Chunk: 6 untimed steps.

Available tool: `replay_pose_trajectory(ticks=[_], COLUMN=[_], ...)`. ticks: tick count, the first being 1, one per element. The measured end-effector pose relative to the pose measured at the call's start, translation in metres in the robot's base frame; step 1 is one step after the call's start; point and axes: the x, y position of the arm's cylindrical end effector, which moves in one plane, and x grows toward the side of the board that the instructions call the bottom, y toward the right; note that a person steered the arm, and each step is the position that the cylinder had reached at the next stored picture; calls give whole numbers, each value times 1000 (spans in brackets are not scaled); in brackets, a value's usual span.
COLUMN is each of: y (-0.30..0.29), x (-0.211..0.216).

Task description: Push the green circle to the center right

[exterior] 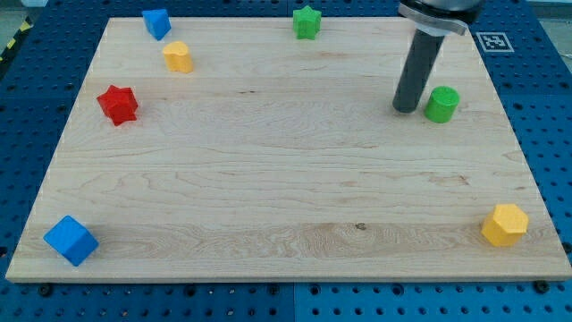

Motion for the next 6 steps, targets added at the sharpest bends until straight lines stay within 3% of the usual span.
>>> replay_pose_trajectory(ticks=[6], y=[52], x=[2])
